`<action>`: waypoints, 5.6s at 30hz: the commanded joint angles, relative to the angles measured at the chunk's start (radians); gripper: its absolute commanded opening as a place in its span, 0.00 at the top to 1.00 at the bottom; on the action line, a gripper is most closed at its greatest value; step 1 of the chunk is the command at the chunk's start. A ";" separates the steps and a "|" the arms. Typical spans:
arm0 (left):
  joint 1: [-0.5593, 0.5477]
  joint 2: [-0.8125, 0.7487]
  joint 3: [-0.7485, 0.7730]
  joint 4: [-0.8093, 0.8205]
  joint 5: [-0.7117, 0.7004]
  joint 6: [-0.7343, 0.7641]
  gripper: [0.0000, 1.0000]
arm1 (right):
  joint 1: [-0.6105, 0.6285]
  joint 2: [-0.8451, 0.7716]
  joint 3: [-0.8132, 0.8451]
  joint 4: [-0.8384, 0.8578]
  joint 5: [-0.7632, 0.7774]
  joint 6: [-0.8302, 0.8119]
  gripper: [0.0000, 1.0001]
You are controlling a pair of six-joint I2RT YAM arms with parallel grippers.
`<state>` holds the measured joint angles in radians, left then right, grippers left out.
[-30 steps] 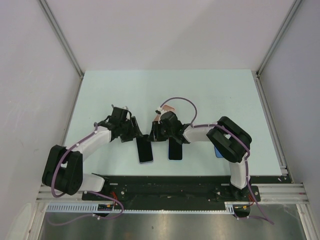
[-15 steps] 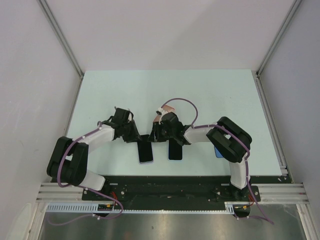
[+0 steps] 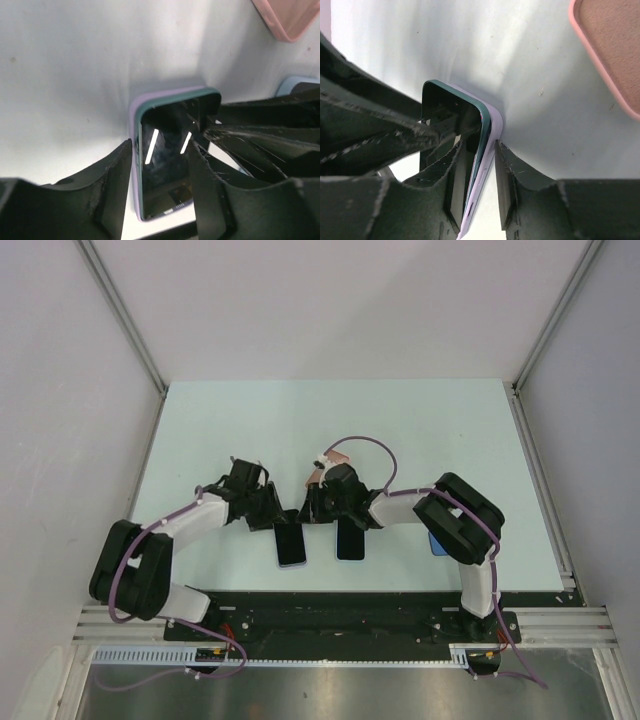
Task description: Put the phone into the phone case
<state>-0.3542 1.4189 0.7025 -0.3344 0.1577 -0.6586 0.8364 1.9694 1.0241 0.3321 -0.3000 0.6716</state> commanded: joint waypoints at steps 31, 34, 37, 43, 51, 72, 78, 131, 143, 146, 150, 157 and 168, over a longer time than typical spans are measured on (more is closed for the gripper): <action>-0.025 -0.058 -0.175 0.044 0.085 -0.042 0.66 | 0.109 -0.136 -0.165 0.018 0.136 0.071 0.42; -0.006 -0.049 -0.202 0.096 0.170 -0.056 0.69 | 0.109 -0.094 -0.159 0.036 0.166 0.068 0.42; 0.008 -0.048 -0.218 0.127 0.236 -0.067 0.70 | 0.107 -0.057 -0.160 0.100 0.118 0.086 0.42; 0.012 -0.035 -0.235 0.175 0.321 -0.088 0.72 | 0.102 -0.032 -0.160 0.275 -0.063 0.178 0.42; 0.020 -0.043 -0.274 0.224 0.391 -0.104 0.72 | 0.049 -0.027 -0.160 0.487 -0.261 0.315 0.43; 0.029 -0.098 -0.276 0.216 0.401 -0.101 0.71 | 0.010 0.017 -0.171 0.599 -0.353 0.384 0.47; 0.029 -0.135 -0.271 0.167 0.355 -0.090 0.71 | -0.003 0.013 -0.177 0.524 -0.320 0.346 0.59; 0.201 -0.735 -0.282 0.673 0.715 -0.466 0.63 | -0.146 -0.270 -0.340 1.246 -0.630 0.646 0.95; 0.201 -0.736 -0.276 0.615 0.717 -0.427 1.00 | -0.146 -0.225 -0.303 1.249 -0.613 0.669 0.67; 0.201 -0.733 -0.281 0.612 0.730 -0.421 0.84 | -0.148 -0.219 -0.291 1.249 -0.611 0.674 0.75; 0.201 -0.744 -0.250 0.551 0.724 -0.409 0.47 | -0.152 -0.227 -0.288 1.256 -0.616 0.666 0.96; 0.199 -0.796 -0.310 0.644 0.666 -0.582 0.36 | -0.146 -0.254 -0.288 1.259 -0.608 0.668 0.96; 0.201 -0.844 -0.385 0.764 0.617 -0.823 0.36 | -0.122 -0.251 -0.292 1.260 -0.646 0.648 0.94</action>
<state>-0.1520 0.6209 0.3256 0.3275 0.7879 -1.3411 0.6987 1.7447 0.6987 1.3025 -0.9443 1.3312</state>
